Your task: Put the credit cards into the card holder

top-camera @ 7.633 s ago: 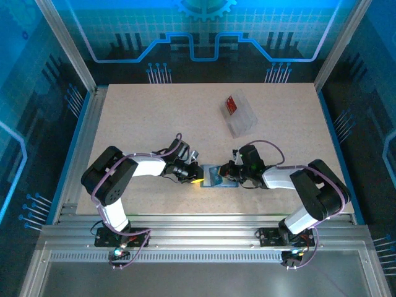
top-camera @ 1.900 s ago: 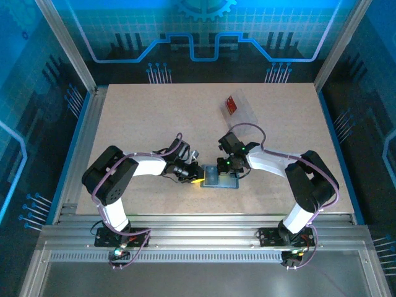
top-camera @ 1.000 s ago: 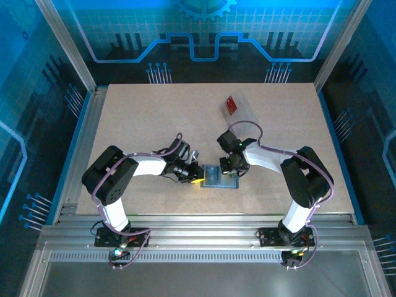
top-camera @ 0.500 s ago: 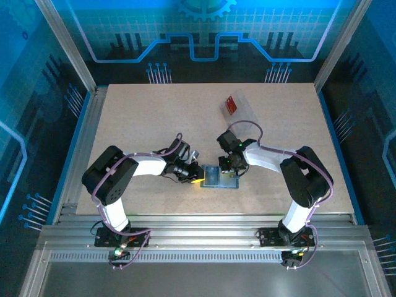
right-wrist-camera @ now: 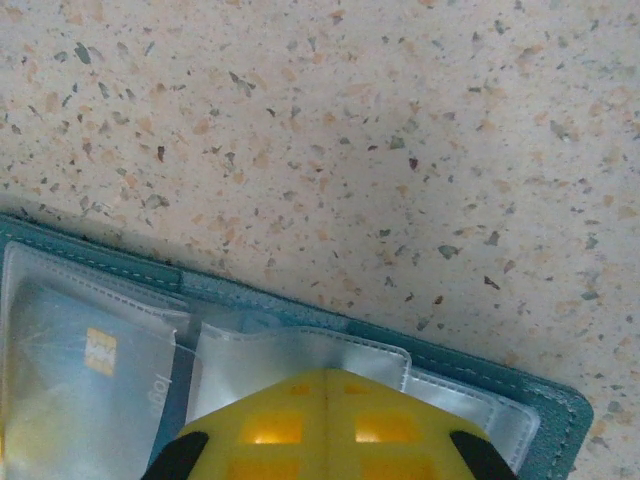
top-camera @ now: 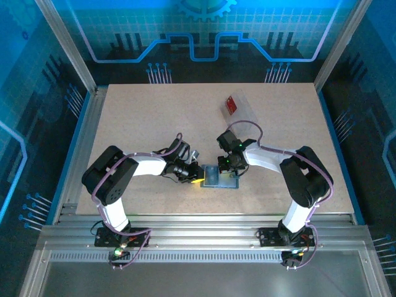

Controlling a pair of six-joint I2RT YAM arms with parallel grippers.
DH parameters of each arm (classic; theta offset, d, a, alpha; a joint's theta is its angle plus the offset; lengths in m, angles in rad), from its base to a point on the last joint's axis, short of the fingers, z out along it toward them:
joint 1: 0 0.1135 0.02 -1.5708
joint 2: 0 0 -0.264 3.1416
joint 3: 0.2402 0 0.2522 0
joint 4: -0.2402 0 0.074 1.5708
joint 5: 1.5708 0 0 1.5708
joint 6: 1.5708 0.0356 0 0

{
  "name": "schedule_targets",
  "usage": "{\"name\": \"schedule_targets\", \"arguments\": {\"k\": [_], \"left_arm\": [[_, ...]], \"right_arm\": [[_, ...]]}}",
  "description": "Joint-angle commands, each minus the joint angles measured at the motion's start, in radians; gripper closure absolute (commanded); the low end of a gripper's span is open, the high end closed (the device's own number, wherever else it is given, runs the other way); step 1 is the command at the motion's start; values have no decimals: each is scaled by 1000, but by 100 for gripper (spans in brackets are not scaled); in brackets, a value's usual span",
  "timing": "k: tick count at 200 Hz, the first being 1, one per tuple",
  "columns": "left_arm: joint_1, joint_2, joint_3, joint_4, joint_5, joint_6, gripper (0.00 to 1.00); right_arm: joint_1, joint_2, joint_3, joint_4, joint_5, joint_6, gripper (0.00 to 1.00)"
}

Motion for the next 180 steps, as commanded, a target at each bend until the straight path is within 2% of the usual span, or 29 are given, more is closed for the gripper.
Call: {"name": "schedule_targets", "arguments": {"k": [1,54,87,105,117,180], "left_arm": [[-8,1,1,-56,-34,14,83],[-7,2,0,-52,-31,11,83],[-8,-2,0,-52,-31,12,83],[-7,-4,-1,-53,-31,11,83],[-7,-3,0,-51,-28,11,83],[-8,-4,0,-53,-32,11,83]], "right_arm": [[4,-21,-29,-27,-42,-5,100],[1,-91,-30,4,-157,-12,100],[-5,-117,-25,-13,-151,-19,100],[-7,-120,-1,-69,-65,-32,81],[-10,-110,18,-115,-1,-44,75],[-20,-10,86,-186,72,-103,72]]}}
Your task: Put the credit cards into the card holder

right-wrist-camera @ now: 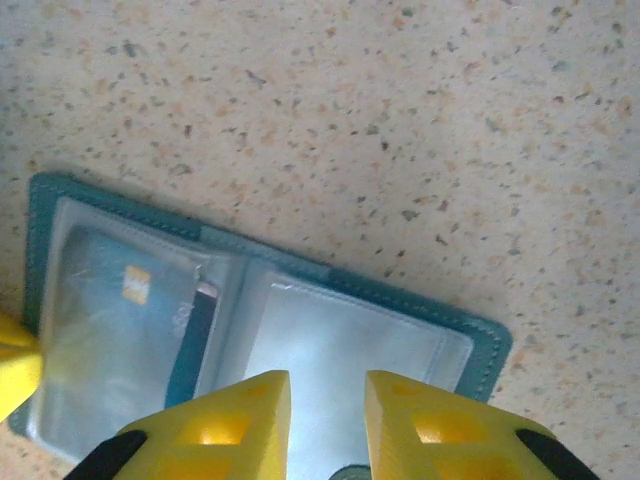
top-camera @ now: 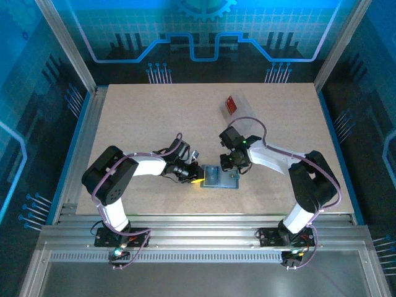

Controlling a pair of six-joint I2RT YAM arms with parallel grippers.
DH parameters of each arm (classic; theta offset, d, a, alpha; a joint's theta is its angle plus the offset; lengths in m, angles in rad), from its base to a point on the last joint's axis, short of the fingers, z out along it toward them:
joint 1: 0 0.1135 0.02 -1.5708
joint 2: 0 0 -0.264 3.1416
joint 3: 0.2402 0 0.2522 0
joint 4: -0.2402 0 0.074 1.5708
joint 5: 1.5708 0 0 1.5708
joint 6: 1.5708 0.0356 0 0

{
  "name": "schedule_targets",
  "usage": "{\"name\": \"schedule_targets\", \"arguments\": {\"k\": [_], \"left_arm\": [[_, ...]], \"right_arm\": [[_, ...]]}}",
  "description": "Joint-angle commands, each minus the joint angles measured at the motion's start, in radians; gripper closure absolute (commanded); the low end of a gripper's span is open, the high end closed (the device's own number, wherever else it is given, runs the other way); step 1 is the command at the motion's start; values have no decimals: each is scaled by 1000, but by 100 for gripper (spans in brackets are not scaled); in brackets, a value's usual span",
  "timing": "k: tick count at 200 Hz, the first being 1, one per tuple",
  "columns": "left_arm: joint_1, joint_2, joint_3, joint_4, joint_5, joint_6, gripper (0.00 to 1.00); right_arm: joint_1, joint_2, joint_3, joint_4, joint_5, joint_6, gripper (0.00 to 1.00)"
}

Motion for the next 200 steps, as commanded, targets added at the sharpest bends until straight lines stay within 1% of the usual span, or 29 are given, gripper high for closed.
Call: {"name": "schedule_targets", "arguments": {"k": [1,48,65,119,135,162,200], "left_arm": [[-8,-3,-1,-53,-32,11,83],[-8,3,2,-54,-30,13,83],[-7,2,2,-54,-30,13,83],[-6,4,2,-55,-33,13,83],[-6,4,2,-55,-35,15,83],[-5,4,2,-56,-34,15,83],[-6,-1,2,-56,-34,15,83]], "right_arm": [[-7,53,40,-64,48,-38,72],[-5,97,46,-72,55,-41,71],[-5,110,41,-73,65,-34,68],[8,177,23,-51,9,-20,68],[15,200,23,-58,-9,-15,70],[20,222,20,-71,-25,-10,76],[27,198,32,-100,-7,-7,85]]}}
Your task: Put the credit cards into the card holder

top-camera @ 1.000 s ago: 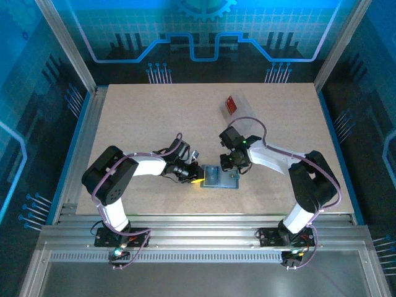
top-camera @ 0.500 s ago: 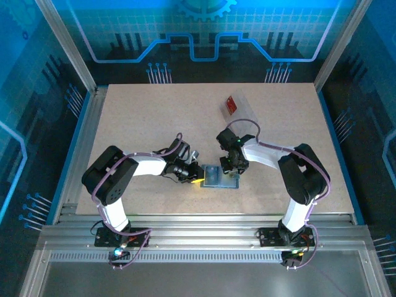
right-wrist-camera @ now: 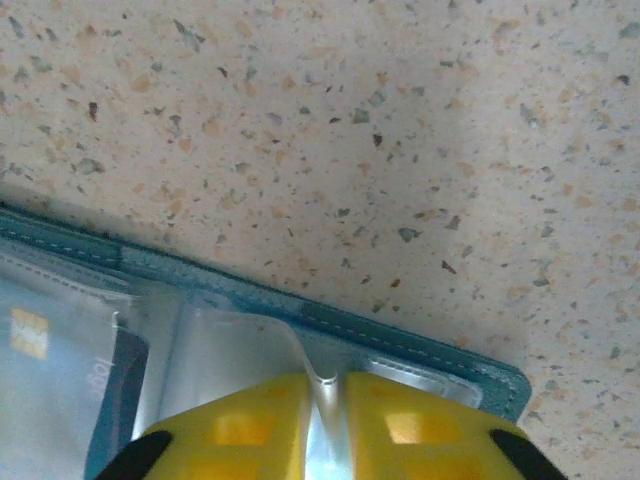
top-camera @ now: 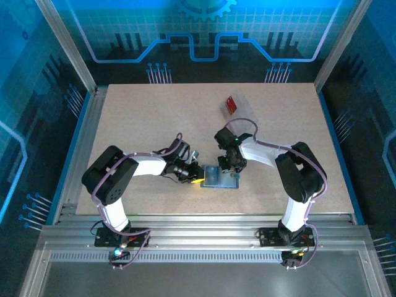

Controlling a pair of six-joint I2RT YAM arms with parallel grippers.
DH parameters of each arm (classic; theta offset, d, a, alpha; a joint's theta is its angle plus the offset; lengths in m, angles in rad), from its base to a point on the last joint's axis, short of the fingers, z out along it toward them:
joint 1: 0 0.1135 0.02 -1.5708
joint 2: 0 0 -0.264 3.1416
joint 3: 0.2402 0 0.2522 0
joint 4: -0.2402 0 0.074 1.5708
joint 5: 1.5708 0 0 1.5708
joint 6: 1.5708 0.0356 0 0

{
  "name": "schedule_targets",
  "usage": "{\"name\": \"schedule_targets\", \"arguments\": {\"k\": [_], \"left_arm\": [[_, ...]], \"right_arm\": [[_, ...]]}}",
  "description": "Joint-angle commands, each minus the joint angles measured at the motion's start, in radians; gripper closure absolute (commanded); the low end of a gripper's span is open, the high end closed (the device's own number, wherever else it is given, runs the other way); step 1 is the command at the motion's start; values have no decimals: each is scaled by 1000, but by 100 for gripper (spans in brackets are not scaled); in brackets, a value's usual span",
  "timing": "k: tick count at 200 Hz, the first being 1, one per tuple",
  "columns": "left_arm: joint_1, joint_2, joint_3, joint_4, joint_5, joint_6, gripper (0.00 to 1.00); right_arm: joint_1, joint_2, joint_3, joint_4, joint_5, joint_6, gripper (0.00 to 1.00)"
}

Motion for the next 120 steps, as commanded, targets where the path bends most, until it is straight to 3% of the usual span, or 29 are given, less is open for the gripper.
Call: {"name": "schedule_targets", "arguments": {"k": [1,45,120], "left_arm": [[-5,-1,1,-57,-34,14,83],[-6,5,1,-53,-34,13,83],[-7,19,0,-35,-21,1,83]], "right_arm": [[16,62,-31,-50,-20,11,85],[27,20,36,-100,25,3,100],[95,-5,164,-169,49,11,100]]}}
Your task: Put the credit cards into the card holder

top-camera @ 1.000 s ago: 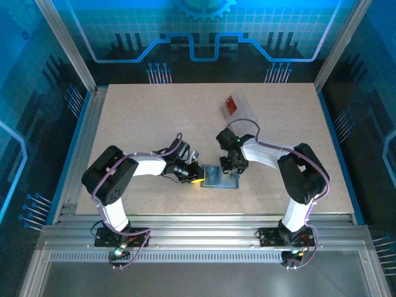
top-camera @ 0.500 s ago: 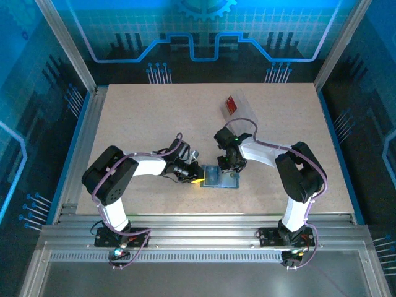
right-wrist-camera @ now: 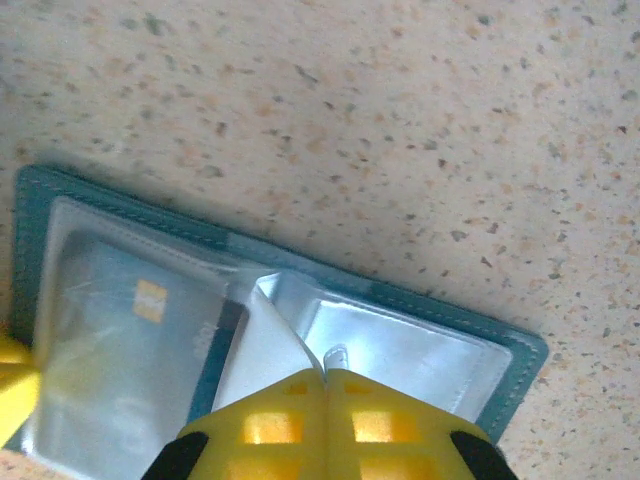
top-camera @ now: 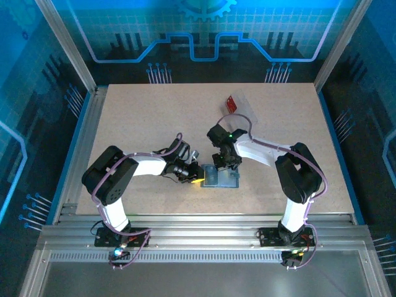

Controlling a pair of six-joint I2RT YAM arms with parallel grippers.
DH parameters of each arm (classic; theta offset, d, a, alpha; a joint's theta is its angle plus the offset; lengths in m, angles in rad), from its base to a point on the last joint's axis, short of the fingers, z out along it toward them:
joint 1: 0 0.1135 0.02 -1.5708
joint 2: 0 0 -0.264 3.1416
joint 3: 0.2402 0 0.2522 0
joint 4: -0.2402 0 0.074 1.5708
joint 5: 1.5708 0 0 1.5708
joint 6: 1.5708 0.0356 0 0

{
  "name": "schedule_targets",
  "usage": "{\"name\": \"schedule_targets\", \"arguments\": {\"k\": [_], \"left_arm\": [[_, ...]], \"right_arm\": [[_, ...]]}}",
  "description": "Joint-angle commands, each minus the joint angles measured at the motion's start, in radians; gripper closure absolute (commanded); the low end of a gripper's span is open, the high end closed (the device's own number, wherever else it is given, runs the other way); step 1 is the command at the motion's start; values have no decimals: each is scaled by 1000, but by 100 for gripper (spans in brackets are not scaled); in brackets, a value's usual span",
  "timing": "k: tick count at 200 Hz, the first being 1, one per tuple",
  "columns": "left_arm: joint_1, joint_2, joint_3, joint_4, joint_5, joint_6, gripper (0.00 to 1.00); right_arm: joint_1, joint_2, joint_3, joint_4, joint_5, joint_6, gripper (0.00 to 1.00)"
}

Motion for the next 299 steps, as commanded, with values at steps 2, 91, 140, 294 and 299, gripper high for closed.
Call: {"name": "schedule_targets", "arguments": {"k": [2,91,140,294,299], "left_arm": [[-8,19,0,-36,-20,1,83],[-11,14,-2,-30,-14,-5,83],[-11,10,-6,-26,-8,-9,83],[-12,-2,-9,-23,-5,-13,83],[-14,-4,-9,-23,-6,-13,83]], "right_arm": [[29,-8,37,-48,3,7,100],[27,-12,46,50,-166,68,82],[0,-42,-66,183,-269,134,72],[63,-165,-194,224,-229,205,51],[71,-172,-201,239,-237,207,49]]}}
